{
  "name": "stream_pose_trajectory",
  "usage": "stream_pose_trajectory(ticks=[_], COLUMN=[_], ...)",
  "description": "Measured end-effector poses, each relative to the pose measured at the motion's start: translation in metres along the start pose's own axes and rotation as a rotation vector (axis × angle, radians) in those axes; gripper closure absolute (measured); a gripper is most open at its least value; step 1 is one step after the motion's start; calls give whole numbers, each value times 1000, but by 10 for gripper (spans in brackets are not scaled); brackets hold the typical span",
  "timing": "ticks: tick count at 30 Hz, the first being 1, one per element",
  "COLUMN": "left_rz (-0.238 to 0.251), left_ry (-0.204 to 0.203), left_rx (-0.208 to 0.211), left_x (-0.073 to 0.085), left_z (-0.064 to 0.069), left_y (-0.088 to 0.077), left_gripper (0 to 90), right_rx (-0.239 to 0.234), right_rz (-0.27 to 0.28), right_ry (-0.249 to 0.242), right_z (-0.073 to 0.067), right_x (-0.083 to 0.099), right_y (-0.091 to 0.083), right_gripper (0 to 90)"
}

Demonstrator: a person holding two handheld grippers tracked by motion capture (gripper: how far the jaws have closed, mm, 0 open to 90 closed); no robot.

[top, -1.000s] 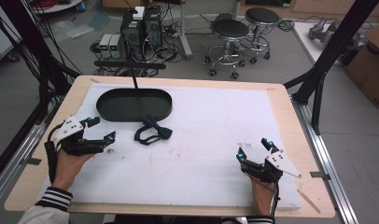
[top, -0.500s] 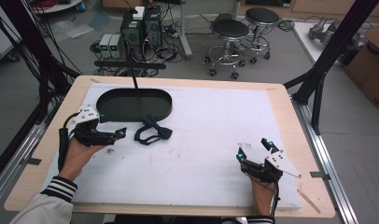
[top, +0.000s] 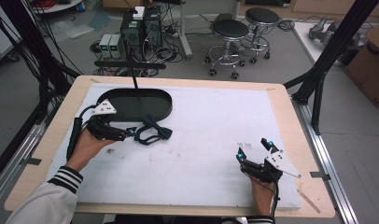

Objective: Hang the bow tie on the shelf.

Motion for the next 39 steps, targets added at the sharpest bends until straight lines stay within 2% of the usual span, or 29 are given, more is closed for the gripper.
stream_pose_trajectory(ticks=[2,6,8,11,13,20,23,26,27,31,39], left_rz=[-10,-35,-78,-102,-126,-198,-218,-249,-252,-252,-290], left_ry=[16,12,38,23,29,7,6,63,78,90,85], left_rx=[-3,14,21,29,24,5,22,22,19,51,55], left_x=[-1,-2,1,5,8,18,21,21,19,10,16], left_z=[1,4,6,7,6,3,7,10,11,18,14], left_y=[4,9,14,20,23,33,38,42,43,47,55], left_gripper=[216,223,224,224,223,212,210,212,213,226,248], right_rx=[0,1,1,0,-2,-3,-1,0,0,0,-1], right_rz=[-1,1,2,1,-1,-1,-2,-2,-2,-3,-2], right_ry=[-1,4,5,0,3,11,8,8,9,8,9], right_z=[0,1,1,1,0,0,0,1,1,1,1], right_x=[0,0,0,0,0,0,0,0,0,0,0], right_y=[0,0,0,0,0,0,0,0,0,0,0], right_gripper=[63,63,63,62,63,63,63,63,63,63,62])
Point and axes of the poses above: each handheld gripper's, and its own axes: y roughly forward along the jaws, x roughly out of its underside, z roughly to its right, the point moved 10 cm from there along y, roughly forward along the jaws, and after that the axes turned 13 degrees about -x, right-handed, at the moved point
